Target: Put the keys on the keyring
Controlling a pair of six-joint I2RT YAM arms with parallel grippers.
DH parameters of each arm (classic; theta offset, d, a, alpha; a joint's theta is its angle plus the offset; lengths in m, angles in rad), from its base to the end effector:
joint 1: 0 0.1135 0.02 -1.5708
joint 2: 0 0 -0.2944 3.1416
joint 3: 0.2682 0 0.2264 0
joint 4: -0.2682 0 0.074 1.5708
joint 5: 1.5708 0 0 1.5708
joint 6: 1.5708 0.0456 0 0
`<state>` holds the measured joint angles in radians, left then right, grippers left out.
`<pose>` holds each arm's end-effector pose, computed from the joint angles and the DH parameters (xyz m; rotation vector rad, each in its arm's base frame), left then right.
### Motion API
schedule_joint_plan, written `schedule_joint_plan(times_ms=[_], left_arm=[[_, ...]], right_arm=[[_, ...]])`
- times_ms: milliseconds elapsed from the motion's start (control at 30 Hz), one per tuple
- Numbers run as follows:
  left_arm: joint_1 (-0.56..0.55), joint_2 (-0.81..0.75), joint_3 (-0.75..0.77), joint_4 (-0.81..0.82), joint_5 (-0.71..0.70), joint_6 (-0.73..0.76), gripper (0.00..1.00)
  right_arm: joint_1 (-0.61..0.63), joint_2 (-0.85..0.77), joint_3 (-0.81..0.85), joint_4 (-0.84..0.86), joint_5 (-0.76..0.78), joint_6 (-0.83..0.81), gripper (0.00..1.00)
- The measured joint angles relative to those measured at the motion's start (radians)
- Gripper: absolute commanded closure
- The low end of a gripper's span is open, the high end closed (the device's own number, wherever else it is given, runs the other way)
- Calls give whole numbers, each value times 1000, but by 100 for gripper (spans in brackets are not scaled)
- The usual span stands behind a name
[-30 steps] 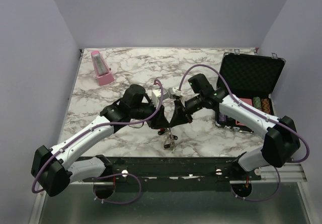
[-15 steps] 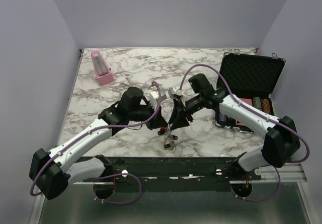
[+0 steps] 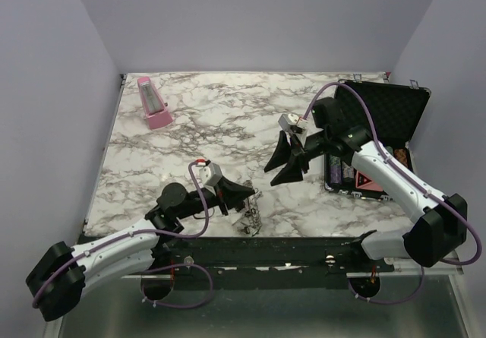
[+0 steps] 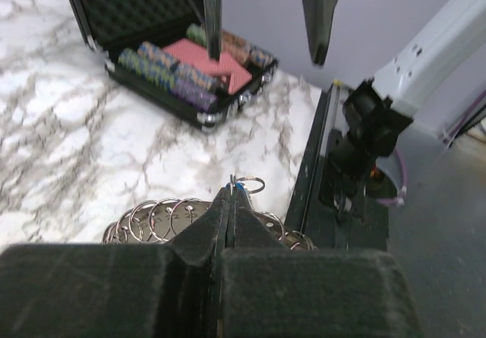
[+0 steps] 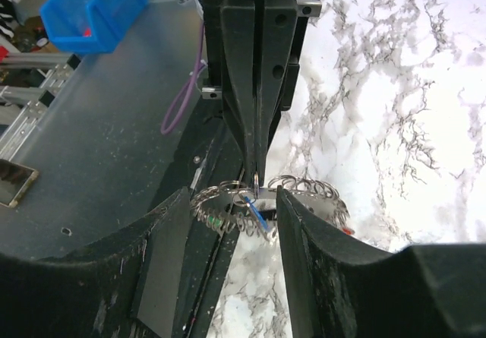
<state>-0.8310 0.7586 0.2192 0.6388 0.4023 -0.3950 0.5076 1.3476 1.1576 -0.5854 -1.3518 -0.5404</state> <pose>0.0811 -0.1153 0.2669 0.6886 1.4643 -1.2666 0.1885 0.1558 0.3595 -1.5035 1.3237 1.5090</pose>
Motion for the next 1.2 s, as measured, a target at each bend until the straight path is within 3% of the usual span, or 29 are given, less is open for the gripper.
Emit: schedule_joint_plan(times_ms=[133, 300, 500, 700, 1000, 1200], left_arm=[[-44, 90, 8, 195, -91, -44, 100], [-105, 105, 11, 286, -265, -93, 100], [-229, 112, 20, 287, -581, -129, 100], [-294, 169, 93, 210, -786, -152, 100], [-310, 187, 116, 143, -900, -182, 100], [-310, 191, 132, 121, -919, -194, 100]], right_arm=[[1, 0, -4, 19, 0, 20, 43], [1, 0, -4, 23, 45, 22, 42], [1, 0, -4, 24, 117, 28, 42], [4, 0, -4, 69, 180, 71, 43], [35, 0, -5, 132, 235, 125, 46], [84, 1, -15, 182, 301, 160, 58]])
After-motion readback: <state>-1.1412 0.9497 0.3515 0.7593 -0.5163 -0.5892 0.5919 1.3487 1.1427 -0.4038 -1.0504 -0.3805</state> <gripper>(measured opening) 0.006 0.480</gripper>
